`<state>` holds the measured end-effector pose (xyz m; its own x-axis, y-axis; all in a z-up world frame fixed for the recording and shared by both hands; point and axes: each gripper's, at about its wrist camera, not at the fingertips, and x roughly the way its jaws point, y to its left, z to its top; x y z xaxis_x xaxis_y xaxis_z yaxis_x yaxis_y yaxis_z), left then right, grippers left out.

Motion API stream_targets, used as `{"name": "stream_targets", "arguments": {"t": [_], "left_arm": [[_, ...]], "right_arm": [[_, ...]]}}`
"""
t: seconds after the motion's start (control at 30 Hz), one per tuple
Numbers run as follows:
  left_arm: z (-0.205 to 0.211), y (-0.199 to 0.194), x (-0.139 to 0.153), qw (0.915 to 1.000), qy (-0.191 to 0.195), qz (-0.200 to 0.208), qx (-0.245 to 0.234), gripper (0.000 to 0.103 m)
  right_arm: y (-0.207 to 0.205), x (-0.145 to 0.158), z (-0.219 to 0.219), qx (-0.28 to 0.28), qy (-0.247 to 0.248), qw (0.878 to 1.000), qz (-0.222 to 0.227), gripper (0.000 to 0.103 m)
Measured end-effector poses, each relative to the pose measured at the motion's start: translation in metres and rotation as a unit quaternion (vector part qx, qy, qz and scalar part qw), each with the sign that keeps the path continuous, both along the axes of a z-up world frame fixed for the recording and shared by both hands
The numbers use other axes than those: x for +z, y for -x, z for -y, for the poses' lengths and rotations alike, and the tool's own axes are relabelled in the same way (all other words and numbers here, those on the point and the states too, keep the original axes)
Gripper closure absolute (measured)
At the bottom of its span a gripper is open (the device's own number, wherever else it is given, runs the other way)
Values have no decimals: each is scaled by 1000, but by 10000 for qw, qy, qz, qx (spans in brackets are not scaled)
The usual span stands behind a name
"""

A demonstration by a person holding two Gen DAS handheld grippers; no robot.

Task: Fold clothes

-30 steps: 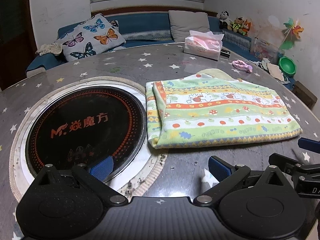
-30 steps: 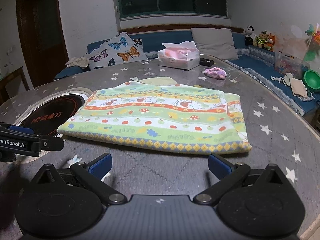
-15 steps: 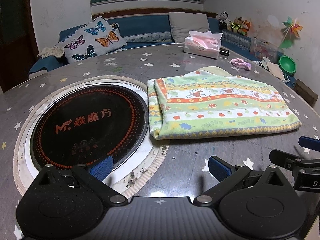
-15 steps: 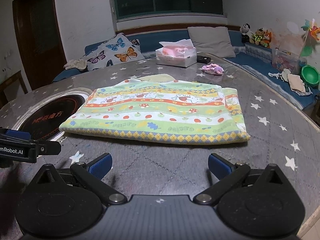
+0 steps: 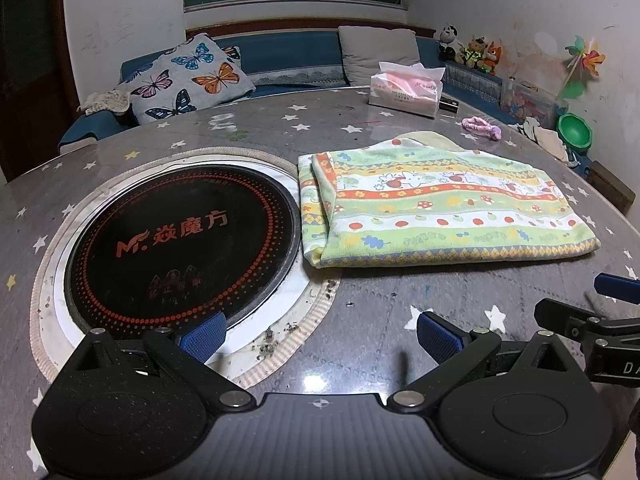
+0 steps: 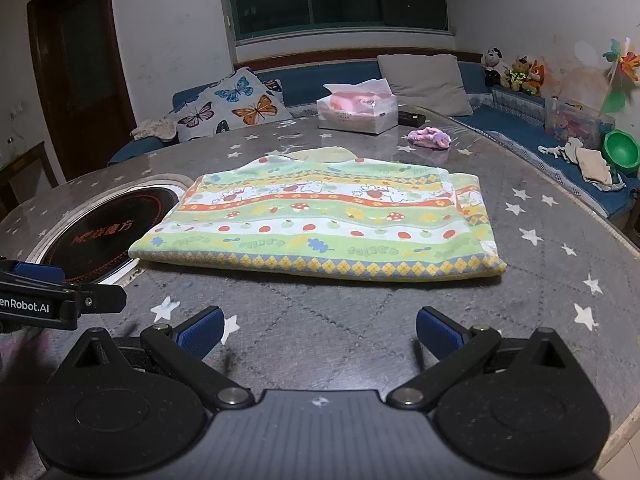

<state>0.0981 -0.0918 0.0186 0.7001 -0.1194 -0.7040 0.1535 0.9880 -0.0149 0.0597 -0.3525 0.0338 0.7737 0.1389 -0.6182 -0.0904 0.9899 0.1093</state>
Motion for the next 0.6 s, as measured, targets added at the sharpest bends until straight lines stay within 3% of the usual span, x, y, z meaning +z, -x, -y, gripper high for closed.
{"name": "stream_targets", "arguments": {"t": [0.6], "left_arm": [[4,15,3,9999,17,107,-72,0]], "right_arm": [[10,2,-2,9,-24,10000,61,0]]}}
